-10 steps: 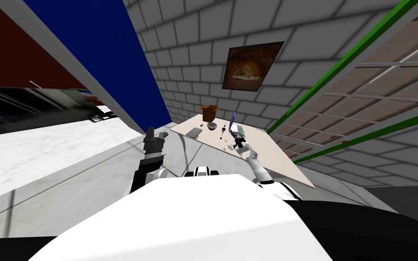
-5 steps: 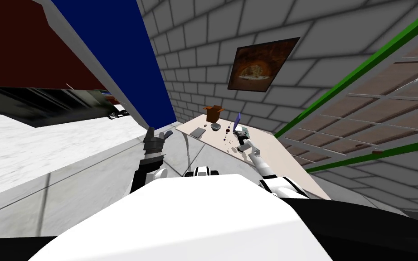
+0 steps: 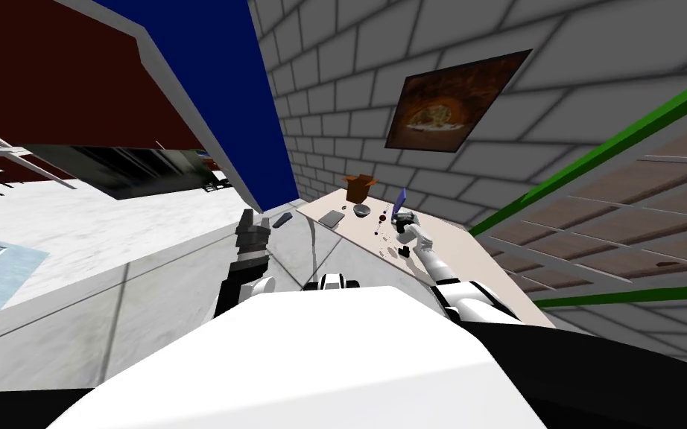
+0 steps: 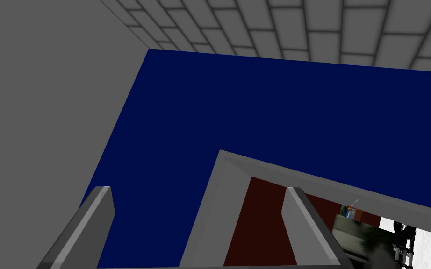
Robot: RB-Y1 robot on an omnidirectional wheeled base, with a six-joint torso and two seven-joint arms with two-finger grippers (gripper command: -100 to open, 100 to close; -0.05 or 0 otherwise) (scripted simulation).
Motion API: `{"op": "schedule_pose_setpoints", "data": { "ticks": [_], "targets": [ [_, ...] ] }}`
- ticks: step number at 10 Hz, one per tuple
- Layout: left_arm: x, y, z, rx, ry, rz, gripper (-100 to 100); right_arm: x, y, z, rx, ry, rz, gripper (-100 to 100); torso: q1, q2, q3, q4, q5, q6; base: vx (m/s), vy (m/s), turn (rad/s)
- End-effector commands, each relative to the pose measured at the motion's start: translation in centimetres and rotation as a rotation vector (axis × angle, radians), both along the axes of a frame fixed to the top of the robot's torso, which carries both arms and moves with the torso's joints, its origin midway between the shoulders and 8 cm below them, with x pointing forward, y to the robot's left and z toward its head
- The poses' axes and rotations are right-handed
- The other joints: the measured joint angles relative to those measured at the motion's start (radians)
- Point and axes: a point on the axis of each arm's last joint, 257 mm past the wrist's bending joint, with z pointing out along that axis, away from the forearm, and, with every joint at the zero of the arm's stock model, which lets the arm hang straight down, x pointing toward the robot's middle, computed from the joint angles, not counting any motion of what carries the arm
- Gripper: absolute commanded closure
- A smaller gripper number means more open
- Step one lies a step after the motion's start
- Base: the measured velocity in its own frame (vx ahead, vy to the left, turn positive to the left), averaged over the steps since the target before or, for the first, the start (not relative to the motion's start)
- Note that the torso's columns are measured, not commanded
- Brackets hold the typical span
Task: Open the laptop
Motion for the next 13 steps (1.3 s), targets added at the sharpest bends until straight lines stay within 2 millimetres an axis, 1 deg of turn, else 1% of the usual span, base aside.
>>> {"op": "schedule_pose_setpoints", "data": {
  "ticks": [1,2,5,7,8,9,10,13],
  "targets": [
    [0.0,0.0,0.0,0.000,0.000,0.000,0,-0.7,-4.7,1.8,-0.128,0.053,-0.082,-100,0.000,0.000,0.000,0.000,0.000,0.000,0.044,0.004,0.187],
    [0.0,0.0,0.0,0.000,0.000,0.000,0,-0.7,-4.7,1.8,-0.128,0.053,-0.082,-100,0.000,0.001,0.000,0.000,0.000,0.000,0.032,0.001,0.058],
    [0.0,0.0,0.0,0.000,0.000,0.000,0,-1.6,-8.8,3.7,-0.237,0.103,-0.156,-100,0.000,0.001,0.001,0.000,0.000,0.000,0.037,-0.002,0.127],
    [0.0,0.0,0.0,0.000,0.000,0.000,0,-2.2,-10.8,4.6,-0.288,0.129,-0.193,-100,0.000,0.000,0.000,0.000,0.000,0.000,0.047,0.000,0.107],
    [0.0,0.0,0.0,0.000,0.000,0.000,0,-2.6,-12.1,5.3,-0.320,0.146,-0.216,-100,0.000,0.000,0.000,0.000,0.000,0.000,0.038,-0.003,0.130],
    [0.0,0.0,0.0,0.000,0.000,0.000,0,-2.2,-11.2,4.9,-0.299,0.135,-0.201,-100,0.000,0.001,0.001,0.000,0.000,0.000,0.018,-0.004,0.027],
    [0.0,0.0,0.0,0.000,0.000,0.000,0,-2.6,-12.0,5.1,-0.302,0.142,-0.241,-100,0.000,0.002,0.002,0.001,0.000,0.000,-0.041,-0.070,0.269],
    [0.0,0.0,0.0,0.000,0.000,0.000,0,-3.5,-13.4,5.3,-0.297,0.155,-0.343,-100,-0.007,0.007,0.004,0.002,-0.002,0.000,-0.185,-0.207,0.372]
  ]
}}
